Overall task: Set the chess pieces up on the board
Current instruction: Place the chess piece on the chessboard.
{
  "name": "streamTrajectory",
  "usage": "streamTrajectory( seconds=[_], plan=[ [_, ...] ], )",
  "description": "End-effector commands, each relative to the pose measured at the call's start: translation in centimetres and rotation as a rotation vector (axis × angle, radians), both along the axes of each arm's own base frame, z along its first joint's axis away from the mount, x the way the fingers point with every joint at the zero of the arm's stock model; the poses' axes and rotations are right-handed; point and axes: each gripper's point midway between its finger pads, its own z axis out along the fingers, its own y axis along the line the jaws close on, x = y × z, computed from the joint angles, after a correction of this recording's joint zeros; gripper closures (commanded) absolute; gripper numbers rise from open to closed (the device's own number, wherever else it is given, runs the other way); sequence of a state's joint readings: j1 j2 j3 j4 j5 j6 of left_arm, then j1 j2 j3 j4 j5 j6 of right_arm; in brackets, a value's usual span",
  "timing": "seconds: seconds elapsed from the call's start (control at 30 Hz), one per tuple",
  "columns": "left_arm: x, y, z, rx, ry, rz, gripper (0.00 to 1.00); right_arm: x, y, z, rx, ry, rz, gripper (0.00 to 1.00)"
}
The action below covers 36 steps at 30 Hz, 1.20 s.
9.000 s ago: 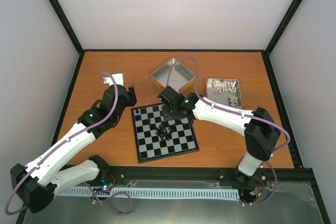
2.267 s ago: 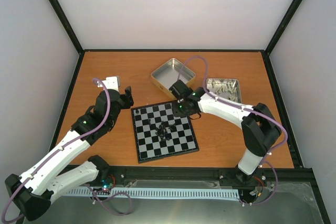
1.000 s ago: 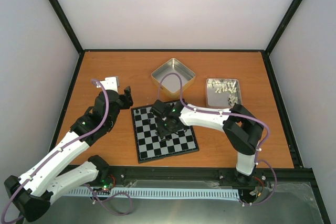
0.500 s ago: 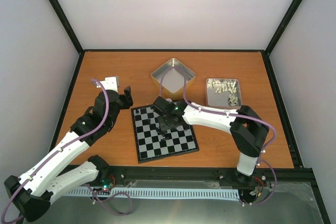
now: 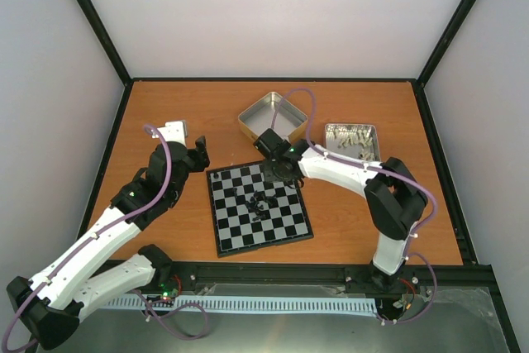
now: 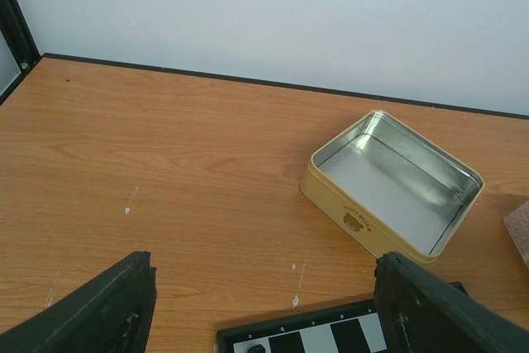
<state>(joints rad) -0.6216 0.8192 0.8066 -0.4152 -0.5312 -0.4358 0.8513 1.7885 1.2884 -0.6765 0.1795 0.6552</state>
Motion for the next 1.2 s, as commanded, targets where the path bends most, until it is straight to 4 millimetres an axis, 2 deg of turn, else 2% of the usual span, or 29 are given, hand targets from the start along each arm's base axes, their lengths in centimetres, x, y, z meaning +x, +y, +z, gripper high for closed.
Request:
streamTrajectory(
  seconds=[0.0, 0.37, 0.77, 1.17],
  plan=[
    [0.1, 0.4, 0.9, -0.002, -0.029, 0.014, 0.27, 1.8, 0.6, -0.1, 0.016, -0.012, -0.015, 0.93],
    [0.1, 0.5, 0.7, 0.004, -0.024, 0.018, 0.27, 2.4, 1.2, -1.9, 0.018, 0.032, 0.000, 0.92],
    [0.1, 0.5, 0.7, 0.004, -0.024, 0.017, 0.27, 2.7, 0.5, -3.3, -0.009, 0.055, -0.026, 0.91],
    [0.0, 0.6, 0.7, 0.002, -0.026, 0.019, 0.27, 2.8, 0.5, -3.8, -0.009, 0.062, -0.035, 0.89]
  ],
)
